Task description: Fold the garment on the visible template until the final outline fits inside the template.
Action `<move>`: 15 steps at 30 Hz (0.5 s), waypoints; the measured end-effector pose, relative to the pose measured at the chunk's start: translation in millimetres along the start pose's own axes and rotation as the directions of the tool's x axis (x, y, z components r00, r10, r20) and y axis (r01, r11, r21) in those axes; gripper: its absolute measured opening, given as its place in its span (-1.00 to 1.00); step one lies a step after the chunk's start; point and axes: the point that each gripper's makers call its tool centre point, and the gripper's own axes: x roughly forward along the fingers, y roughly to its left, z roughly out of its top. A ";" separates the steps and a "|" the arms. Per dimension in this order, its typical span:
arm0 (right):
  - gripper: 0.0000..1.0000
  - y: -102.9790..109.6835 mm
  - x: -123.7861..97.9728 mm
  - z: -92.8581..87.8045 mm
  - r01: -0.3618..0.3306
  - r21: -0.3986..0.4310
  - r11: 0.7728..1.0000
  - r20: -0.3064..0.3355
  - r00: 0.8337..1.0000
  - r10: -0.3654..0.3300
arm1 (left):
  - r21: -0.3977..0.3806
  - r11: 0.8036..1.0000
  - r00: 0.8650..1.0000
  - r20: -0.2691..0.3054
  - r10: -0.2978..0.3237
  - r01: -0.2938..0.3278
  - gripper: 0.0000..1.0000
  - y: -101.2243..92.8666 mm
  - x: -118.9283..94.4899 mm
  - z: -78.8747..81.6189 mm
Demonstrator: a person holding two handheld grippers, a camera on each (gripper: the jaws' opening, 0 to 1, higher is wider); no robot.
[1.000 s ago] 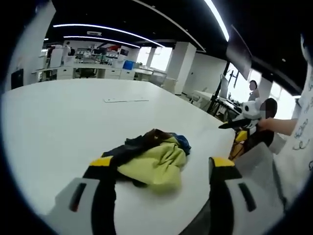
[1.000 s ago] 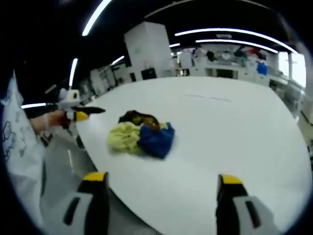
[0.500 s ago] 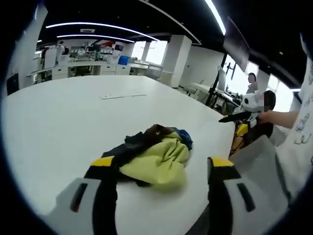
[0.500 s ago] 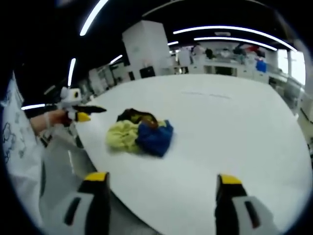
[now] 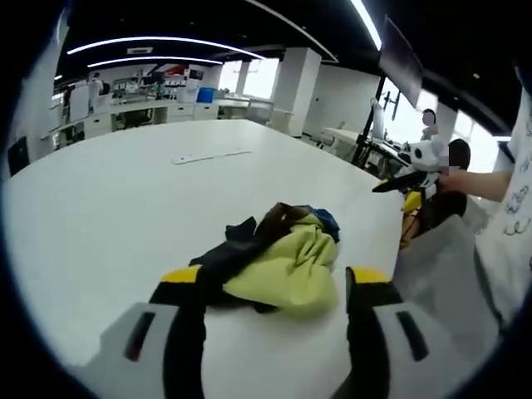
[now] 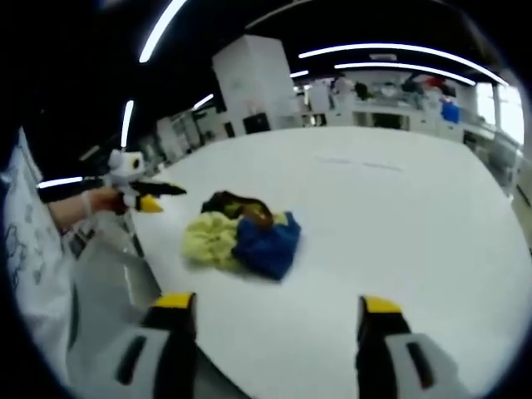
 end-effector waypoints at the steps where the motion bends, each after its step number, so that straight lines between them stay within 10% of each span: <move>1: 0.49 0.3 2.4 0.9 -0.004 -0.002 1.000 -0.001 1.000 0.004 | 0.004 1.000 1.000 -0.005 -0.003 0.003 0.25 1.4 1.7 0.5; 15: 0.18 23.2 44.6 6.8 -0.121 -0.044 0.992 -0.081 0.990 0.117 | 0.041 0.999 0.999 -0.050 -0.009 0.012 -0.08 15.3 31.8 10.7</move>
